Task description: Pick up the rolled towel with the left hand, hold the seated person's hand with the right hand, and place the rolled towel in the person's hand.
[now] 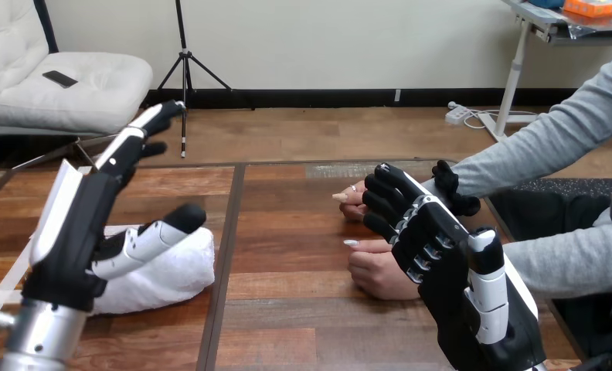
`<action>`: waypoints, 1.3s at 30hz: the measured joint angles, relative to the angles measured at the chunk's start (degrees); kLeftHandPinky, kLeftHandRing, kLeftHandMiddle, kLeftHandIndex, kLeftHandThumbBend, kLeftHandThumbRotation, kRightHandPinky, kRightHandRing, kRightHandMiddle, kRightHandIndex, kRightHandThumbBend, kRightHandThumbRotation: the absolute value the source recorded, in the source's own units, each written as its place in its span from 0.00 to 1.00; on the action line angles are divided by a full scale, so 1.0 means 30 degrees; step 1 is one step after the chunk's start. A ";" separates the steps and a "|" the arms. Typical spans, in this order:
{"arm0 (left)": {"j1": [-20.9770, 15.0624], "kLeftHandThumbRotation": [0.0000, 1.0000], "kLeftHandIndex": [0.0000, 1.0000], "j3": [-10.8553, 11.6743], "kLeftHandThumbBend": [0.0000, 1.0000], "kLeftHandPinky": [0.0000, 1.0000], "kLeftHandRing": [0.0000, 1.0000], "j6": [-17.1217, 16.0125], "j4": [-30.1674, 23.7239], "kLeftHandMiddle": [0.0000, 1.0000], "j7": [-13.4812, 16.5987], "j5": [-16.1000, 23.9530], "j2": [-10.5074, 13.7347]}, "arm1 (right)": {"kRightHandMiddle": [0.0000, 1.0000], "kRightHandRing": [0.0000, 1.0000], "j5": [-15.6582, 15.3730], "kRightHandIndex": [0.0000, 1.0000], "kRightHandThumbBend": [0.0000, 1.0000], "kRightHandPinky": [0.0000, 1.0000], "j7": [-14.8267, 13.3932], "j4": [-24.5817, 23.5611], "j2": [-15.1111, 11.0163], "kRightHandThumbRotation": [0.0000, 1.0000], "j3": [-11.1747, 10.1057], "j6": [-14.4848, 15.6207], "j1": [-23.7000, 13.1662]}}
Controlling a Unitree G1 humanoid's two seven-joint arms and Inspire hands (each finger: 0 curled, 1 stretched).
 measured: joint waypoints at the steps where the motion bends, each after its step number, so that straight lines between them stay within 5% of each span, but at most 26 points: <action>1: -0.0081 0.82 0.89 0.0008 0.88 0.85 0.91 -0.0040 0.0129 0.92 0.0000 0.0042 0.0097 | 0.93 0.96 -0.0004 0.90 0.80 0.96 -0.0001 0.0004 0.0008 0.96 0.0001 -0.0006 -0.0001; 12: -0.1297 0.77 0.90 0.0017 0.87 0.79 0.89 -0.0207 0.1319 0.94 0.0136 0.2065 0.1702 | 0.93 0.96 -0.0100 0.91 0.82 0.95 -0.0112 0.0016 0.0048 0.96 -0.0001 -0.0026 -0.0004; 19: -0.1774 0.72 0.90 -0.0046 0.85 0.71 0.85 0.0970 0.1311 0.92 0.1560 0.5901 0.2353 | 0.93 0.96 -0.0100 0.91 0.81 0.95 -0.0082 0.0041 0.0044 0.96 0.0013 -0.0026 -0.0046; 25: -0.2114 0.70 0.90 -0.0355 0.83 0.74 0.86 0.1924 0.1408 0.92 0.2368 0.8575 0.3248 | 0.93 0.96 -0.0100 0.91 0.82 0.95 -0.0101 0.0042 0.0042 0.96 0.0000 -0.0027 -0.0046; 39: -0.3161 0.71 0.90 -0.1368 0.84 0.81 0.89 0.2565 0.3181 0.92 0.4110 1.1135 0.4527 | 0.93 0.96 -0.0101 0.91 0.81 0.97 -0.0166 0.0041 0.0043 0.95 0.0000 -0.0026 -0.0051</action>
